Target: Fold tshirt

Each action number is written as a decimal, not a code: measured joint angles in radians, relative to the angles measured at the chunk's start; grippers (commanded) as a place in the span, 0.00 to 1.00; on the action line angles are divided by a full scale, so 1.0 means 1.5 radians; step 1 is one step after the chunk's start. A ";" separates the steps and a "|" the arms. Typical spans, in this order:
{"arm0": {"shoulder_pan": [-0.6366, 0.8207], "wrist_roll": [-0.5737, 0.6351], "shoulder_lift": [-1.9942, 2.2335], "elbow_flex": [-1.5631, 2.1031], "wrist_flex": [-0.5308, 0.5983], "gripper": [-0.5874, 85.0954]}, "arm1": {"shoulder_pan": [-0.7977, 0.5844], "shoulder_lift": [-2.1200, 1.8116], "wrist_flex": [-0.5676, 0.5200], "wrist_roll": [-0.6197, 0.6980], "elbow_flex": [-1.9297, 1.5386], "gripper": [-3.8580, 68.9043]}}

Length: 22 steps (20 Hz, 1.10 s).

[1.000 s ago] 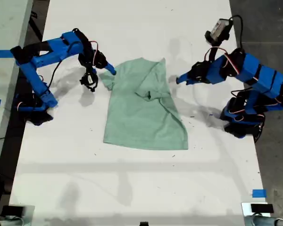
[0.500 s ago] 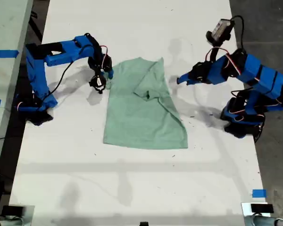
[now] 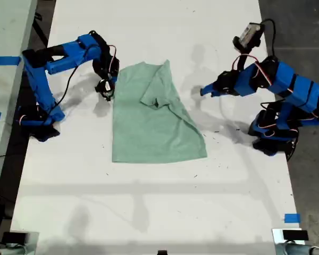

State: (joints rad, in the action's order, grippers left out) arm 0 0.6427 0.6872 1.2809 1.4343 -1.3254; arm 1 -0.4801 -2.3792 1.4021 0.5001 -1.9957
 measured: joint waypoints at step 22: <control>-0.183 0.053 -0.328 -0.466 0.103 0.29 | 0.002 -0.022 0.000 -0.020 -0.050 0.24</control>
State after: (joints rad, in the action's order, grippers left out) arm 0 0.3682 0.7670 0.7885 0.7348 -1.1704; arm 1 -0.4771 -2.4130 1.4021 0.4694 -2.0709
